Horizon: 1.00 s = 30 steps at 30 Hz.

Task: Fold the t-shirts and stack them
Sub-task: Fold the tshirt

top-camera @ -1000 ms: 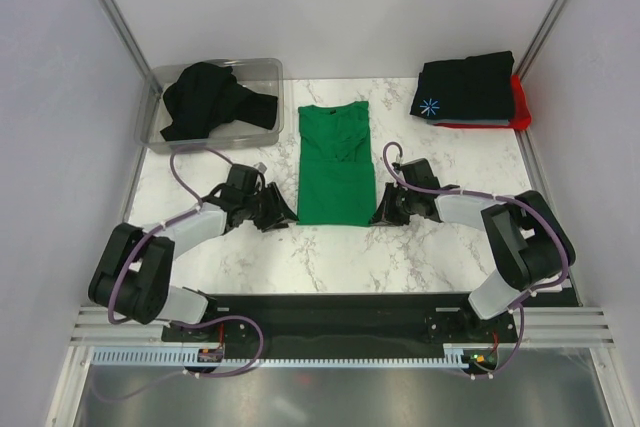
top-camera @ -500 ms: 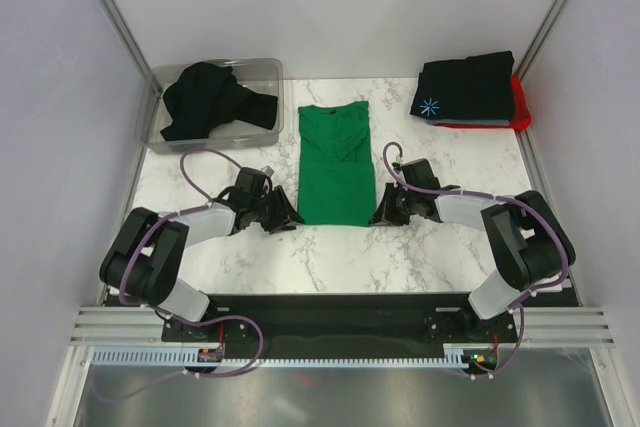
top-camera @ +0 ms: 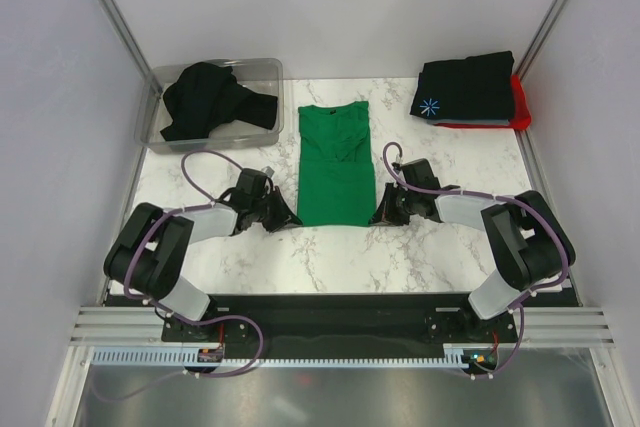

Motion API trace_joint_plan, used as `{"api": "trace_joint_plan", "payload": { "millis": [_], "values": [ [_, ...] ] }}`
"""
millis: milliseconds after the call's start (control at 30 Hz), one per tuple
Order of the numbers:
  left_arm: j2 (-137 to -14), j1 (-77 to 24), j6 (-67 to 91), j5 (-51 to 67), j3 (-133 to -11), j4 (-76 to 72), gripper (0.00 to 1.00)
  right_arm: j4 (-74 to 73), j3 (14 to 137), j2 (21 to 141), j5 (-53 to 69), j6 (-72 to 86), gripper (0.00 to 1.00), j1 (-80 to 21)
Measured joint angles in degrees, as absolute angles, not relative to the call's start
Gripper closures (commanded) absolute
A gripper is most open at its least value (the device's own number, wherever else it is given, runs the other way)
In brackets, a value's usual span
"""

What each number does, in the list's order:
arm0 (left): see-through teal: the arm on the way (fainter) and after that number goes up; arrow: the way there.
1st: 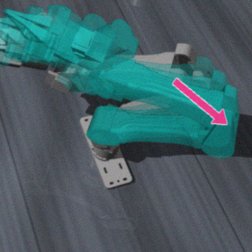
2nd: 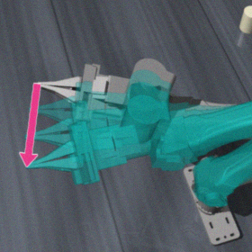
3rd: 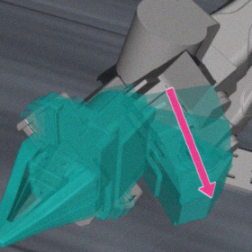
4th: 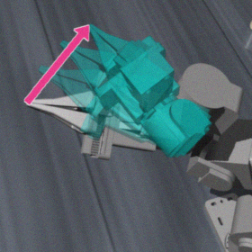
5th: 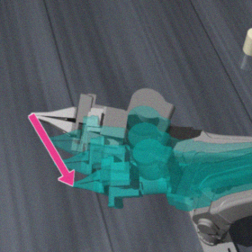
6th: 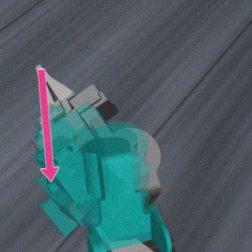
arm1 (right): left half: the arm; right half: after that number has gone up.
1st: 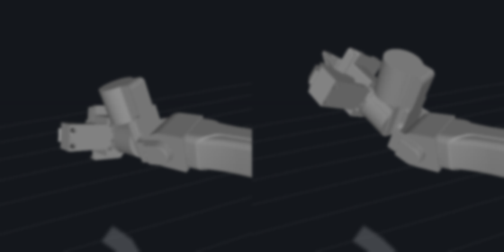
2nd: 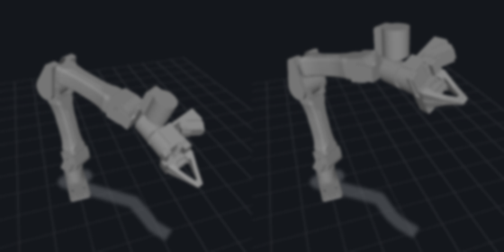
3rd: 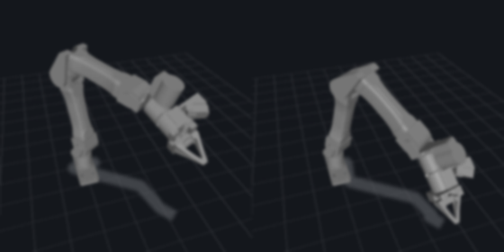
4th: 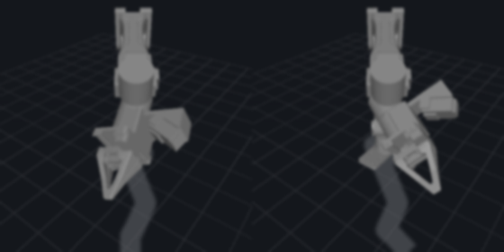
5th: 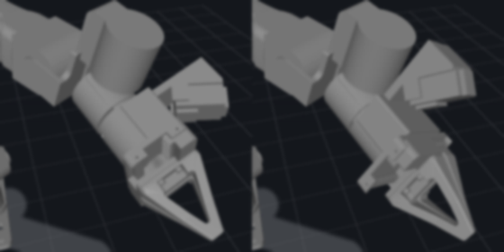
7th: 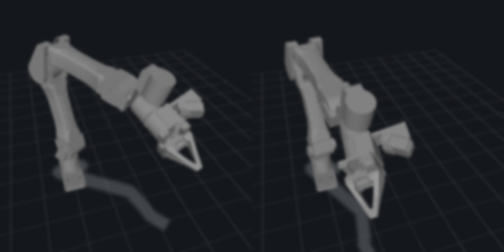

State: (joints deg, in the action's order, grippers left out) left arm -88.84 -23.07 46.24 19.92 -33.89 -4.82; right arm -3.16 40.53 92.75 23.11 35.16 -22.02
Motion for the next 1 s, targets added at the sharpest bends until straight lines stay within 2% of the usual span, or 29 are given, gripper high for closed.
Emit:
{"api": "trace_joint_plan", "payload": {
  "millis": [167, 333, 533, 733, 867, 1000],
  "values": [
    [-87.99, -23.92, 46.63, 19.79, -33.19, -4.97, 0.98, -3.55, 40.34, 92.25, 23.0, 35.18, 1.0, -22.02],
    [-80.4, -28.1, 48.64, 18.55, -30.92, -2.04, 0.98, -8.29, 38.04, 86.19, 22.24, 35.22, 1.0, -22.02],
    [-65.3, -38.35, 54.13, 14.74, -27.97, 4.38, 0.98, -18.09, 36.88, 68.86, 22.15, 35.44, 1.0, -22.02],
    [-47.33, -49.04, 60.88, 10.57, -27.59, 17.19, 0.98, -30.2, 36.8, 50.76, 22.24, 37.15, 1.0, -22.26],
    [-38.83, -52.51, 64.6, 8.62, -29.39, 25.26, 0.98, -39.24, 36.8, 42.52, 22.72, 39.13, 1.0, -22.59],
    [-35.81, -53.74, 66.89, 8.4, -32.18, 30.37, 0.98, -47.31, 38.22, 37.01, 23.88, 41.15, 1.0, -22.79]
  ]
}}
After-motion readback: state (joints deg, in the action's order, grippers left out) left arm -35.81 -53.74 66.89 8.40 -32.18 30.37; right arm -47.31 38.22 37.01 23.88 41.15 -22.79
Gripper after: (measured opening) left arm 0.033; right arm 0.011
